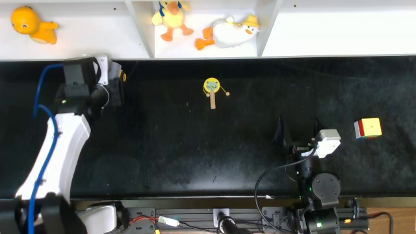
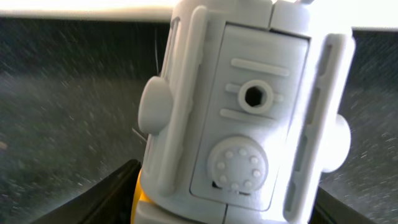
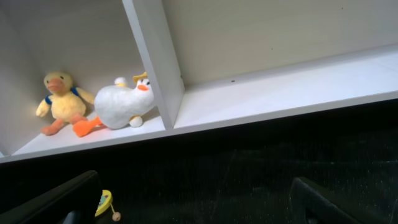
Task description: Store Toys
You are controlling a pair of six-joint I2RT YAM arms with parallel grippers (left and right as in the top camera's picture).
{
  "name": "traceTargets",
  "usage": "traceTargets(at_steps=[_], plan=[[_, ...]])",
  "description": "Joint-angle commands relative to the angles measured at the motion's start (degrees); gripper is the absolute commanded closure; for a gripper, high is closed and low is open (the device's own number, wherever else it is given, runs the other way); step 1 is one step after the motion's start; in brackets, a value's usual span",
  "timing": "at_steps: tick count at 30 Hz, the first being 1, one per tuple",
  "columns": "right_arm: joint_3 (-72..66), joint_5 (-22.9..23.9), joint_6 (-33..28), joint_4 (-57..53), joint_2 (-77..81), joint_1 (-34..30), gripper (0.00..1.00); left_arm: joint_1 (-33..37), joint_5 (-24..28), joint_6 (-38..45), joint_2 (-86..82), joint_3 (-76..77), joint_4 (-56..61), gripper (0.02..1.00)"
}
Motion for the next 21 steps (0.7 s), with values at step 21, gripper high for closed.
traceTargets(at_steps=[21], plan=[[-0.79,0.46,-0.44,0.31,-0.48,0.31,0.005,-0.15,1.01,-0.85,8.83,1.73,34.75,0.906]])
